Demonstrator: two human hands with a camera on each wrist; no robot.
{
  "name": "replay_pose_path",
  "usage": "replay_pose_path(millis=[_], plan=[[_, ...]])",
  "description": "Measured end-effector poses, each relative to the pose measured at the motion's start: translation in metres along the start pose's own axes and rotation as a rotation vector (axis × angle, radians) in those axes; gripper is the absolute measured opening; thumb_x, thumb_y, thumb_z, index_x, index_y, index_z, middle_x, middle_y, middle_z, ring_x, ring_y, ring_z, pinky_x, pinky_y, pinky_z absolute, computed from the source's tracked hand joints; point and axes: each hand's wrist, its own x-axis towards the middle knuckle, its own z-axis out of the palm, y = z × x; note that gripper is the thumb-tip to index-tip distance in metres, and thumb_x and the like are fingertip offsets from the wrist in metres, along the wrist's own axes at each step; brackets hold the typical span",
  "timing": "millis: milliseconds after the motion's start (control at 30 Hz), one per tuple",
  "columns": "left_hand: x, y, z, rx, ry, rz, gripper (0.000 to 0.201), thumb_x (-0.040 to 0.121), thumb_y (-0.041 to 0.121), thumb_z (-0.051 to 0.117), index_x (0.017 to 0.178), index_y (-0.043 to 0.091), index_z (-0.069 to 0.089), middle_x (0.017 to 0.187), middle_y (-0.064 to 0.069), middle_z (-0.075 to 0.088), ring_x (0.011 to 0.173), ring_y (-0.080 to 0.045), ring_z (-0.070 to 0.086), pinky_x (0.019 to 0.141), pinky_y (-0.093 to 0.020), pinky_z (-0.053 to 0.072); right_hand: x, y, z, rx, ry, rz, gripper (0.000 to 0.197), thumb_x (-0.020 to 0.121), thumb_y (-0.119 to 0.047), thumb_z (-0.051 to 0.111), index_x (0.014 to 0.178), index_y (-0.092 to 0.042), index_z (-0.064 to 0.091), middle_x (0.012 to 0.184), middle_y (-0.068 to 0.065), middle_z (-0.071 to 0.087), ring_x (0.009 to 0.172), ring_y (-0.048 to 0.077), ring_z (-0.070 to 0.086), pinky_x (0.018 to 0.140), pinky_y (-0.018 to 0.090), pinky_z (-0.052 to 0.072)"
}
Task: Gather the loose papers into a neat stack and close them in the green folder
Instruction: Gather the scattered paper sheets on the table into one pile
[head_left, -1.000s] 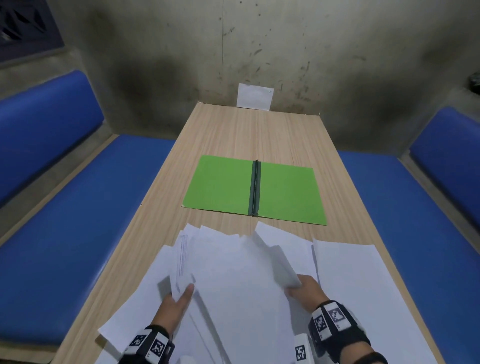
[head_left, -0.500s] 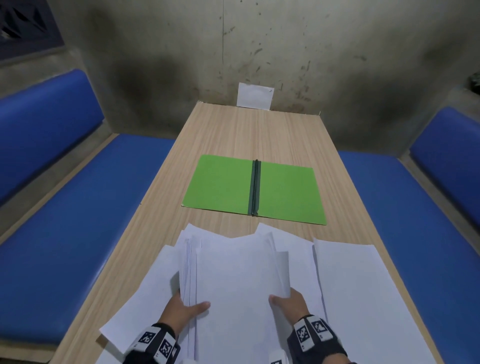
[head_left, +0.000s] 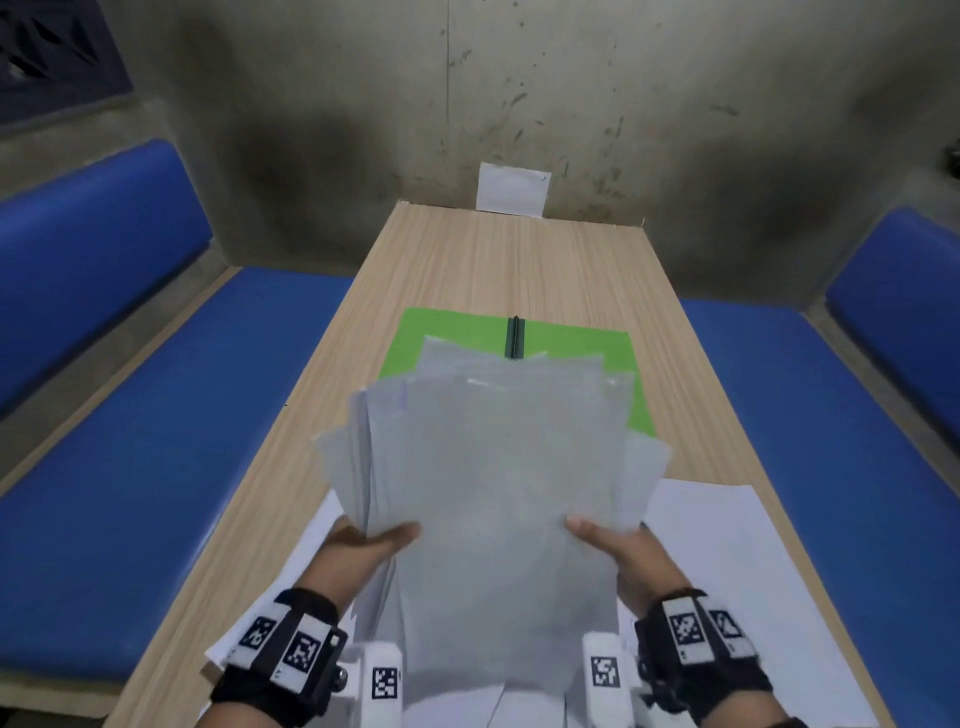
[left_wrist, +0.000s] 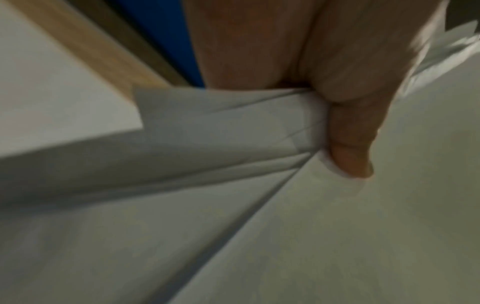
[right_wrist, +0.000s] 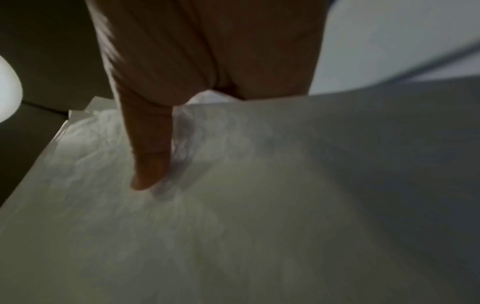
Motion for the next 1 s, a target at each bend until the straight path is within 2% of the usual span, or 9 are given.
replay_pose_path(millis=[67, 200, 333, 400, 567, 667, 767, 867, 1000], plan=[[-0.007, 0.027, 0.0, 0.053, -0.031, 0.068, 0.05, 0.043, 0.053, 0.077, 0.079, 0.022, 0.063, 0.092, -0.002, 0.072, 0.09, -0.022, 0.066, 0.092, -0.034, 0.047, -0.009, -0.03, 0.008, -0.077, 0.051, -0.141, 0.083, 0.03, -0.034, 0.092, 0.104, -0.007, 0.066, 0.093, 0.008, 0.076, 0.088, 0.024, 0.072, 0.068, 0.032, 0.058], [-0.02, 0.057, 0.005, -0.046, -0.176, 0.245, 0.046, 0.056, 0.028, 0.083, 0.098, 0.024, 0.064, 0.085, 0.009, 0.076, 0.085, -0.008, 0.07, 0.063, -0.014, 0.054, -0.031, -0.061, 0.016, -0.185, -0.061, -0.306, 0.066, 0.043, -0.043, 0.085, 0.101, -0.02, 0.067, 0.094, -0.001, 0.076, 0.086, 0.012, 0.072, 0.065, 0.018, 0.055], [-0.025, 0.058, 0.01, -0.123, -0.186, 0.327, 0.062, 0.049, 0.031, 0.088, 0.105, 0.018, 0.064, 0.096, -0.004, 0.074, 0.091, -0.018, 0.07, 0.073, -0.034, 0.057, -0.038, -0.051, 0.018, -0.236, -0.085, -0.328, 0.037, 0.068, -0.005, 0.075, 0.101, -0.02, 0.064, 0.089, -0.004, 0.076, 0.085, 0.01, 0.071, 0.062, 0.013, 0.053], [-0.024, 0.053, 0.012, -0.095, -0.192, 0.355, 0.069, 0.048, 0.041, 0.087, 0.107, 0.015, 0.065, 0.104, -0.008, 0.072, 0.099, -0.026, 0.067, 0.084, -0.043, 0.056, -0.038, -0.044, 0.018, -0.276, -0.076, -0.335, 0.031, 0.07, -0.002, 0.074, 0.096, -0.017, 0.067, 0.09, -0.001, 0.076, 0.087, 0.016, 0.071, 0.066, 0.019, 0.054], [-0.019, 0.051, 0.019, -0.203, -0.117, 0.416, 0.078, 0.029, 0.056, 0.087, 0.098, 0.026, 0.066, 0.093, 0.006, 0.076, 0.086, -0.01, 0.071, 0.068, -0.02, 0.056, -0.036, -0.041, 0.022, -0.199, -0.008, -0.385, 0.054, 0.053, -0.033, 0.085, 0.099, -0.012, 0.066, 0.086, -0.003, 0.077, 0.083, 0.016, 0.071, 0.063, 0.017, 0.053], [-0.027, 0.062, 0.028, -0.229, -0.024, 0.508, 0.062, 0.04, 0.061, 0.081, 0.092, 0.03, 0.067, 0.091, 0.005, 0.074, 0.082, -0.009, 0.069, 0.067, -0.018, 0.055, -0.036, -0.049, 0.029, -0.174, 0.027, -0.442, 0.079, 0.047, -0.073, 0.07, 0.101, -0.014, 0.068, 0.093, -0.002, 0.076, 0.086, 0.01, 0.07, 0.069, 0.019, 0.055], [-0.03, 0.069, 0.039, -0.248, 0.156, 0.543, 0.044, 0.054, 0.064, 0.072, 0.082, 0.031, 0.066, 0.087, 0.007, 0.067, 0.078, -0.012, 0.062, 0.073, -0.025, 0.053, -0.036, -0.054, 0.038, -0.155, 0.062, -0.471, 0.092, 0.052, -0.084, 0.053, 0.102, -0.009, 0.069, 0.099, 0.007, 0.074, 0.088, 0.015, 0.069, 0.075, 0.026, 0.054], [-0.028, 0.075, 0.048, -0.21, 0.303, 0.522, 0.011, 0.079, 0.03, 0.068, 0.071, 0.026, 0.062, 0.073, 0.014, 0.067, 0.08, -0.015, 0.058, 0.086, -0.037, 0.047, -0.035, -0.056, 0.045, -0.106, 0.137, -0.466, 0.076, 0.059, -0.076, 0.057, 0.082, -0.005, 0.07, 0.077, 0.012, 0.067, 0.067, 0.015, 0.062, 0.061, 0.025, 0.05], [-0.023, 0.075, 0.045, -0.233, 0.336, 0.514, 0.014, 0.086, 0.022, 0.061, 0.073, 0.025, 0.06, 0.068, 0.008, 0.06, 0.07, -0.018, 0.054, 0.069, -0.032, 0.046, -0.027, -0.054, 0.041, -0.07, 0.206, -0.44, 0.057, 0.07, -0.054, 0.067, 0.075, 0.003, 0.065, 0.072, 0.014, 0.056, 0.061, 0.016, 0.051, 0.057, 0.026, 0.04]])
